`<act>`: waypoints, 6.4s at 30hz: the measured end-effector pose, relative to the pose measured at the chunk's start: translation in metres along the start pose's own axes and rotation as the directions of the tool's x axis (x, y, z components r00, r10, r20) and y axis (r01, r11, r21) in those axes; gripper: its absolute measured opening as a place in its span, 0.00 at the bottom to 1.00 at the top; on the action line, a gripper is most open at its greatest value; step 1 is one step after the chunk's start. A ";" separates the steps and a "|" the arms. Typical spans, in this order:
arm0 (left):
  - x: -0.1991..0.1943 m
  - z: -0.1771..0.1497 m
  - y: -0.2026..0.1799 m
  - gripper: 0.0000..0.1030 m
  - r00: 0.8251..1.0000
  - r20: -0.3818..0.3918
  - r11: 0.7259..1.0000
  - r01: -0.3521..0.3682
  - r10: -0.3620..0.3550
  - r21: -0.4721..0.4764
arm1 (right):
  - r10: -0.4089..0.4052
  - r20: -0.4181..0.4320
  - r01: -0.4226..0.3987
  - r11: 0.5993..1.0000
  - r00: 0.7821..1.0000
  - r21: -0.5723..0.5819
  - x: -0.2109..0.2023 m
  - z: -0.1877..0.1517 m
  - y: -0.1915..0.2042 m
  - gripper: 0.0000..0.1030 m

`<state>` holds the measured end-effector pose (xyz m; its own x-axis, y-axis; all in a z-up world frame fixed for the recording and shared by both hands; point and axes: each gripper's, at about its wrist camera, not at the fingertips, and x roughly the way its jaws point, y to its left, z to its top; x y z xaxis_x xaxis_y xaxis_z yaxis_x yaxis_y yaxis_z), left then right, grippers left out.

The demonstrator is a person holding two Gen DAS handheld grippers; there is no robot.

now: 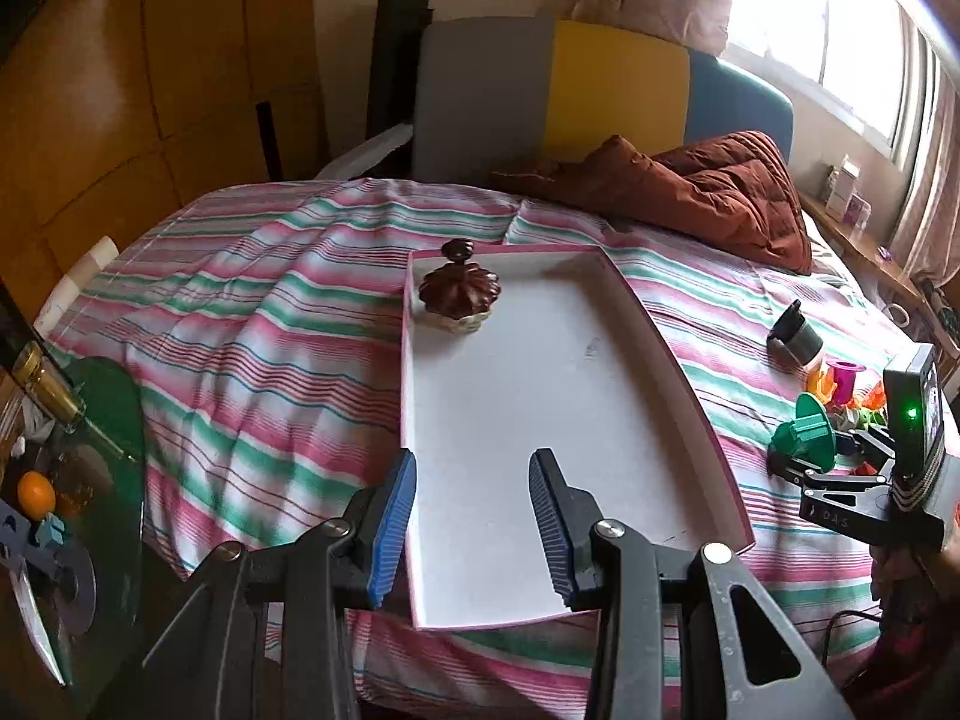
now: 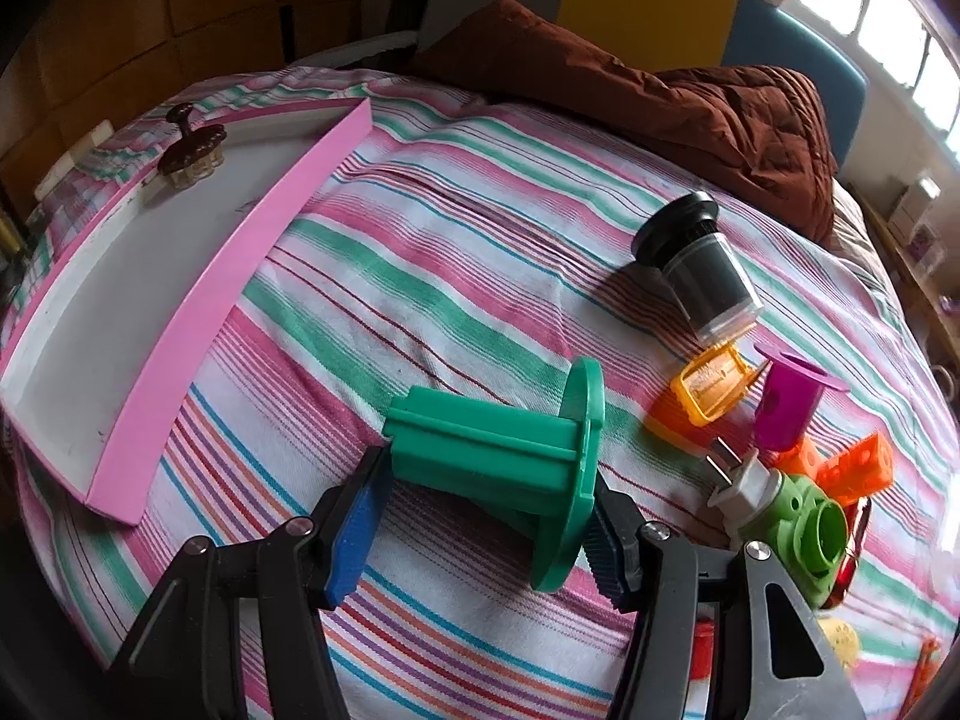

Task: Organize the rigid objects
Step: 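Carry the green spool to the tray beside the knob and open the right gripper, then move the left gripper to the black-and-clear cup and grasp it, then lift the black cup with the left gripper while the right gripper grasps the magenta funnel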

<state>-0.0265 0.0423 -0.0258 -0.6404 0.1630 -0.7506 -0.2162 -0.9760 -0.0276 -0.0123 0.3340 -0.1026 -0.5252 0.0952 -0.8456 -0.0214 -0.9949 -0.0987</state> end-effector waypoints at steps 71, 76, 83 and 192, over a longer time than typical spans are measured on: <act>0.006 -0.022 0.080 0.38 0.997 -0.017 0.985 -0.082 0.081 -0.151 | 0.210 0.102 -0.213 0.977 0.972 0.022 0.001 0.132 0.182 0.68; 0.002 -0.022 0.073 0.38 0.997 -0.011 0.989 -0.078 0.077 -0.128 | 0.180 0.147 -0.185 0.983 0.972 0.018 -0.022 0.109 0.171 0.72; -0.004 -0.019 0.060 0.38 0.998 0.001 0.993 -0.069 0.070 -0.096 | 0.128 0.196 -0.134 0.991 0.972 0.018 -0.047 0.080 0.146 0.76; 0.089 -0.004 -0.235 0.64 0.906 -0.244 0.823 0.419 -0.347 0.383 | -0.165 0.159 -0.013 0.651 0.973 0.759 -0.093 -0.043 -0.190 0.93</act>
<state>-0.0299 0.2860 -0.0888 -0.3249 0.4509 -0.8314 -0.7284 -0.6800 -0.0842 0.0770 0.5152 -0.0279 -0.6428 0.2516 -0.7236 -0.6528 -0.6742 0.3455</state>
